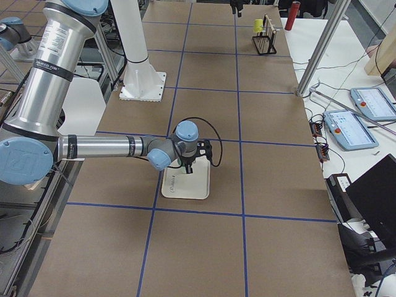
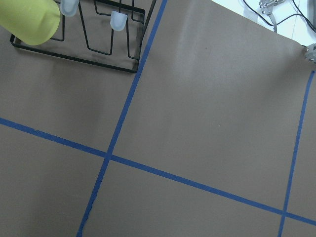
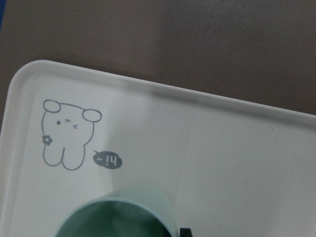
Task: Left arm grabs green cup and hands to right arm on tray
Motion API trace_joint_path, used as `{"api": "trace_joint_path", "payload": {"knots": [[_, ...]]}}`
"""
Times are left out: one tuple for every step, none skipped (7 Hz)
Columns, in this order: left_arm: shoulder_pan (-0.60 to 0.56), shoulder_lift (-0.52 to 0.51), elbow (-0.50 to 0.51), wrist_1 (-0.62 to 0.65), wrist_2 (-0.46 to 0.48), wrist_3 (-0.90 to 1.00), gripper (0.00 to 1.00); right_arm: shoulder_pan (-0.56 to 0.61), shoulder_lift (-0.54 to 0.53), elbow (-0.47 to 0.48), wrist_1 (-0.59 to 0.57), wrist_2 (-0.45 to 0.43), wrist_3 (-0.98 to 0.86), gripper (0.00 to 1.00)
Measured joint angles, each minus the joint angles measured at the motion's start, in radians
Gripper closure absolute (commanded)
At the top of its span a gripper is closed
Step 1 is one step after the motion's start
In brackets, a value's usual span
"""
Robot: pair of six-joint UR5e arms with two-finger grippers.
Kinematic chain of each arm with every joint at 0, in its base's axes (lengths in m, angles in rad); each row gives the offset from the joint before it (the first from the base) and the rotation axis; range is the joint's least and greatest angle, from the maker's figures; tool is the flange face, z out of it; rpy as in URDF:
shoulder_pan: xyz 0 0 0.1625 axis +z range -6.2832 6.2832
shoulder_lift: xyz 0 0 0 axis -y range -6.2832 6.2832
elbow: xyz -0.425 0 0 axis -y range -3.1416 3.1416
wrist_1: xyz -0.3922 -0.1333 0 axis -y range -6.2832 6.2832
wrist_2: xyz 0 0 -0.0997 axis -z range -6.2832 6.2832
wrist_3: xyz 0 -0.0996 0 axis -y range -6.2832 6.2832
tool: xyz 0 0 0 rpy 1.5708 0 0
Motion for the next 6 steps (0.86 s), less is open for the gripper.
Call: {"api": "trace_joint_path", "payload": {"knots": [[0.001, 0.0, -0.001, 0.0, 0.0, -0.001, 0.0, 0.0, 0.0, 0.003, 0.0, 0.0, 0.0, 0.0], [0.001, 0.001, -0.002, 0.001, 0.001, -0.001, 0.0, 0.006, -0.002, 0.013, 0.001, 0.001, -0.001, 0.0], [0.003, 0.003, -0.003, 0.0, 0.003, 0.001, 0.0, 0.024, -0.006, 0.033, 0.001, 0.007, -0.003, 0.0], [0.005, 0.007, -0.006, 0.0, 0.005, 0.018, 0.0, 0.066, -0.008, 0.054, 0.001, 0.02, -0.006, 0.0], [0.005, 0.025, -0.014, 0.0, 0.006, 0.062, 0.0, 0.122, -0.007, 0.064, -0.001, 0.041, -0.008, 0.0], [-0.001, 0.078, -0.032, 0.001, 0.006, 0.143, 0.0, 0.177, -0.005, 0.063, -0.008, 0.061, -0.011, 0.0]]}}
